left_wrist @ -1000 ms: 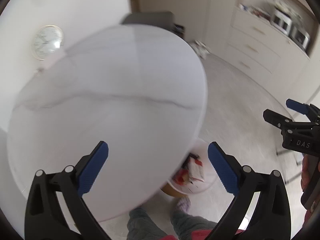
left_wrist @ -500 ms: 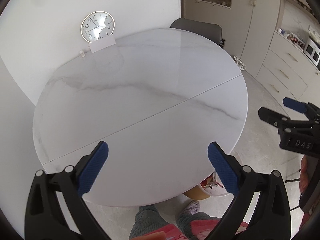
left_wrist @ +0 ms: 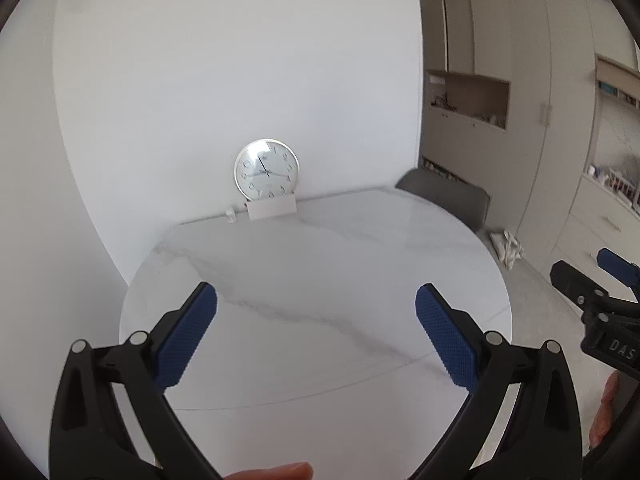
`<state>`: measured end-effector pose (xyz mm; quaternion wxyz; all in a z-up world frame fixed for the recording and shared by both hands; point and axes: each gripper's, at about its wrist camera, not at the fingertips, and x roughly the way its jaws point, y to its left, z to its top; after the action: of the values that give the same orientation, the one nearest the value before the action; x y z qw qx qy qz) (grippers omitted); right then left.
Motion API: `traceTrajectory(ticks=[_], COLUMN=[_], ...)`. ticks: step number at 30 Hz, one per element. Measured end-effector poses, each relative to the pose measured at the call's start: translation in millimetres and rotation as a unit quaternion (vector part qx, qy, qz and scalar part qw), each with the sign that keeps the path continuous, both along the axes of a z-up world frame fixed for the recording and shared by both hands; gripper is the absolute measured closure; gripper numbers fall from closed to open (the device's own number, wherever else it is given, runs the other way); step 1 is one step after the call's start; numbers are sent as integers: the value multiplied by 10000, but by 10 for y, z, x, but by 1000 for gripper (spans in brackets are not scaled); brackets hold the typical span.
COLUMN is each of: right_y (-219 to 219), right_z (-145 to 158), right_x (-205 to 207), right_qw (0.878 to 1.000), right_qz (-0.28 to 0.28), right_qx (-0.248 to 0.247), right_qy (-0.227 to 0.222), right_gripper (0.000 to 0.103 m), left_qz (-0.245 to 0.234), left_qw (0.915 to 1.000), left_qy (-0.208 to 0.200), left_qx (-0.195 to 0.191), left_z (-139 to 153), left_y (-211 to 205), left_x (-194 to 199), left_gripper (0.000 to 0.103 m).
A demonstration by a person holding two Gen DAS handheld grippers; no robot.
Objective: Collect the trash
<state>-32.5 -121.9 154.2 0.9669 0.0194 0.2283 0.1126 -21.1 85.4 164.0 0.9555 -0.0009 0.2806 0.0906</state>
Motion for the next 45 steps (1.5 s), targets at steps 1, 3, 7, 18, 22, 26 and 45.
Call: traceTrajectory(ticks=[1, 3, 7, 18, 22, 26, 45], right_y=[3, -12, -139, 85, 221, 253, 113], right_z=[109, 302, 368, -279, -562, -695, -764], right_x=[-34, -102, -132, 10, 100, 199, 355], right_qw=[9999, 9991, 9964, 9969, 9940, 9919, 9896], right_qz=[-8, -111, -255, -281, -335, -343, -661], right_qx=[46, 252, 779, 245, -126, -148, -140], right_qy=[-122, -325, -214, 694, 1031, 1215, 1273], right_gripper=[2, 2, 2, 2, 2, 2, 2], left_qz=[95, 315, 540, 655, 457, 210, -78], left_qw=[9999, 9994, 9985, 9968, 9959, 9947, 9925], left_qy=[-69, -118, -104, 447, 760, 975, 1136], left_qx=[13, 66, -57, -89, -181, -266, -445], left_z=[88, 239, 312, -110, -341, -508, -604], left_y=[34, 89, 195, 343, 290, 213, 157], left_x=[2, -16, -92, -99, 29, 189, 395], left_gripper=[8, 8, 8, 8, 8, 8, 8])
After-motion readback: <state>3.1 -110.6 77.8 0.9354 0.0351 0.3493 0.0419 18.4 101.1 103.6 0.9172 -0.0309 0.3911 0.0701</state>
